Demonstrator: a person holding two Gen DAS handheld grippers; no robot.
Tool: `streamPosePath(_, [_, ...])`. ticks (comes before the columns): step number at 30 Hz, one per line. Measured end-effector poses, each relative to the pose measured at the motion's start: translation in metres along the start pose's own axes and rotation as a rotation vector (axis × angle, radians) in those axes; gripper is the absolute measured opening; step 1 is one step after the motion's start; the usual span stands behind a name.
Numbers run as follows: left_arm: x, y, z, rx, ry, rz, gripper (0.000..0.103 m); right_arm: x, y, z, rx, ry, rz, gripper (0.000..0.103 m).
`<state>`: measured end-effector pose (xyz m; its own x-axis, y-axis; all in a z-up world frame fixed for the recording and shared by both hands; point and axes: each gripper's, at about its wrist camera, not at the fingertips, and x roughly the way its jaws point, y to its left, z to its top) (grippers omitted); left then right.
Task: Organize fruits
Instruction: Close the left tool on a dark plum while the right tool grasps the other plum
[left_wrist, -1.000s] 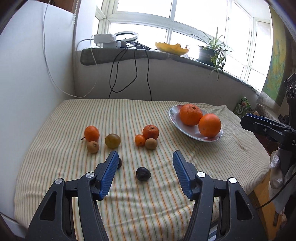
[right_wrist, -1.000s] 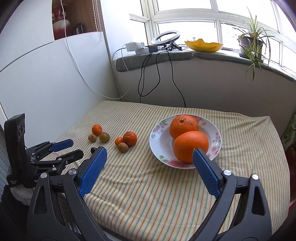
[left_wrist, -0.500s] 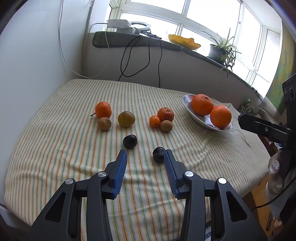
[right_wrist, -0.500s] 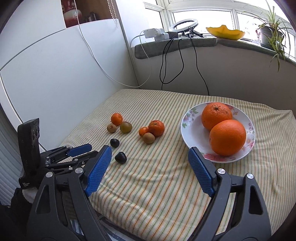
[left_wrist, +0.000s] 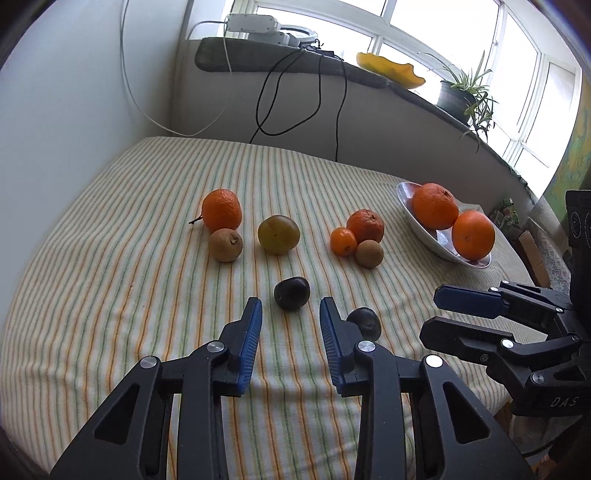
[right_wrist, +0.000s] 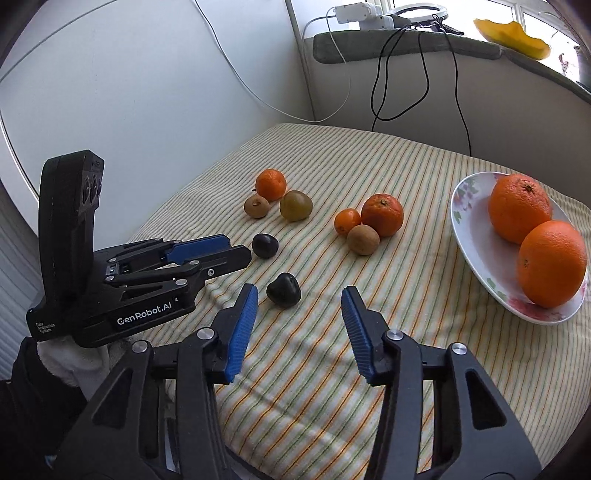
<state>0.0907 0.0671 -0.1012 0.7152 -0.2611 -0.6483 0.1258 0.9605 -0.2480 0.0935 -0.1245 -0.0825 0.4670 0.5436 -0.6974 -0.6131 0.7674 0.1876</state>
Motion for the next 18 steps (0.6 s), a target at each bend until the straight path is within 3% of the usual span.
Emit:
streamPosePath(6, [0.01, 0.005, 0.006, -0.015, 0.019, -0.019, 0.031, 0.02, 0.006, 0.0, -0.041, 0.042, -0.005, 0.04])
streamPosePath(18, [0.023, 0.009, 0.009, -0.018, 0.061, -0.028, 0.031, 0.047, 0.015, 0.001, -0.104, 0.085, -0.024, 0.035])
